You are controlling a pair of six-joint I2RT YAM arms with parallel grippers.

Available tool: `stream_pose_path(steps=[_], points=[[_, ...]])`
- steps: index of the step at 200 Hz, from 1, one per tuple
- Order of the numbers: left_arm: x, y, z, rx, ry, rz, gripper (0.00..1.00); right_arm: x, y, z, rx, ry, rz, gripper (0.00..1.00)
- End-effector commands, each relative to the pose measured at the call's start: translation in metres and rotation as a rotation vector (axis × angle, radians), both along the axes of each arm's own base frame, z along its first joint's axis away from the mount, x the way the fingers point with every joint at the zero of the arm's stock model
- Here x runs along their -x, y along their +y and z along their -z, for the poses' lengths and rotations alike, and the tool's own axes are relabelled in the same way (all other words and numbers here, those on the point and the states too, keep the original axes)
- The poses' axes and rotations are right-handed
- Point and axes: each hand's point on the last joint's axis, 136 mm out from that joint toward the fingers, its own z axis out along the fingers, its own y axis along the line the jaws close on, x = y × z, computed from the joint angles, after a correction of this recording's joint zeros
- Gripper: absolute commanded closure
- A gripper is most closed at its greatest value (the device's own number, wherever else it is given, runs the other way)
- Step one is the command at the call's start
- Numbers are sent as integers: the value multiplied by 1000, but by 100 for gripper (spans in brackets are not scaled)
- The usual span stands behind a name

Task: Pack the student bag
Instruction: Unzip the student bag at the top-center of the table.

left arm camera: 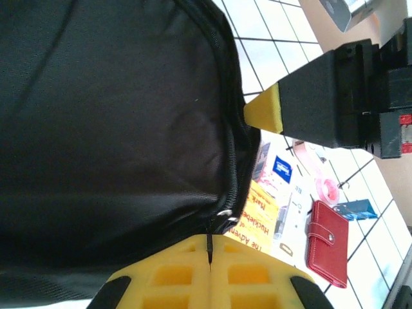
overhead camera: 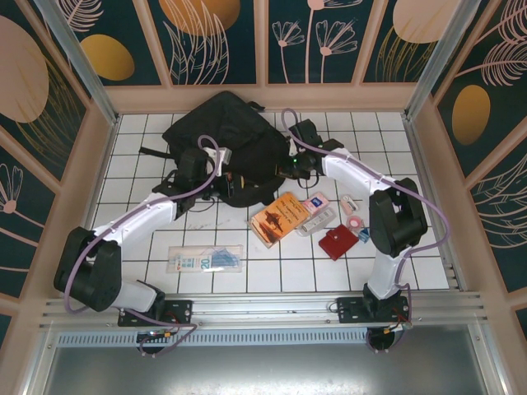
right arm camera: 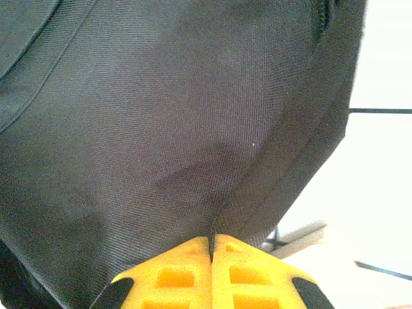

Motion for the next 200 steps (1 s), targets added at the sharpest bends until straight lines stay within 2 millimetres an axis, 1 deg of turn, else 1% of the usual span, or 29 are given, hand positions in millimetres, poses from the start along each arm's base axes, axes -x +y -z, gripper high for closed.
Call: stream_pose_path(steps=[1,18,30,39,49,60,64,69,73,77,84,95,103,112,120,126,131,132,134,141,154,164,183,193,200], points=[[-4,0,-7,-32,-21,42,100,-12,-24,-5,101,-49,22,100],[2,0,4,-64,1,79,100,-13,-24,-8,129,-69,-15,100],[2,6,12,-110,8,69,100,-18,-31,-9,181,-86,-6,100],[1,7,11,-114,0,62,100,-21,-34,-11,202,-93,-9,100],[1,4,10,-92,5,61,100,-22,-30,-15,195,-103,-22,100],[-2,6,12,-84,29,28,100,-22,-27,-18,170,-101,-26,100],[-3,7,12,-81,37,12,92,-22,-25,-18,156,-98,-27,100],[-5,7,10,-67,42,-12,81,-21,-21,-19,136,-94,-34,100],[-6,7,6,-45,48,-32,73,-20,-18,-19,124,-91,-38,100],[-8,6,2,-14,55,-52,68,-19,-16,-20,112,-89,-41,100],[-9,3,-7,49,72,-80,63,-18,-13,-18,100,-84,-43,100],[-14,4,-20,123,105,-154,59,-16,-10,-17,92,-83,-45,100],[-18,8,-28,167,137,-225,59,-14,-7,-16,90,-82,-48,100],[-17,4,-38,226,164,-236,62,-11,-5,-13,90,-77,-51,100],[-18,0,-42,267,187,-245,62,-10,-3,-10,93,-74,-50,100],[-20,2,-41,279,213,-285,59,-9,-2,-9,91,-73,-51,100],[-21,7,-30,268,264,-344,58,-7,-1,-7,88,-68,-54,100],[-23,7,-34,272,261,-353,57,-7,-1,-7,88,-68,-54,100],[-25,8,-36,270,268,-369,57,-7,0,-6,88,-67,-55,100],[-28,10,-30,251,311,-404,56,-5,1,-5,88,-66,-57,100],[-30,1,-22,252,355,-387,54,-3,4,-5,83,-67,-62,100],[-33,-2,-15,261,381,-393,52,-2,7,-4,79,-69,-67,100],[-41,-2,-9,235,374,-421,40,-2,6,-2,90,-70,-65,100],[-44,-2,-4,220,380,-425,38,-2,5,-2,90,-72,-61,100],[-45,-3,2,201,397,-428,38,-1,5,1,92,-67,-60,100]])
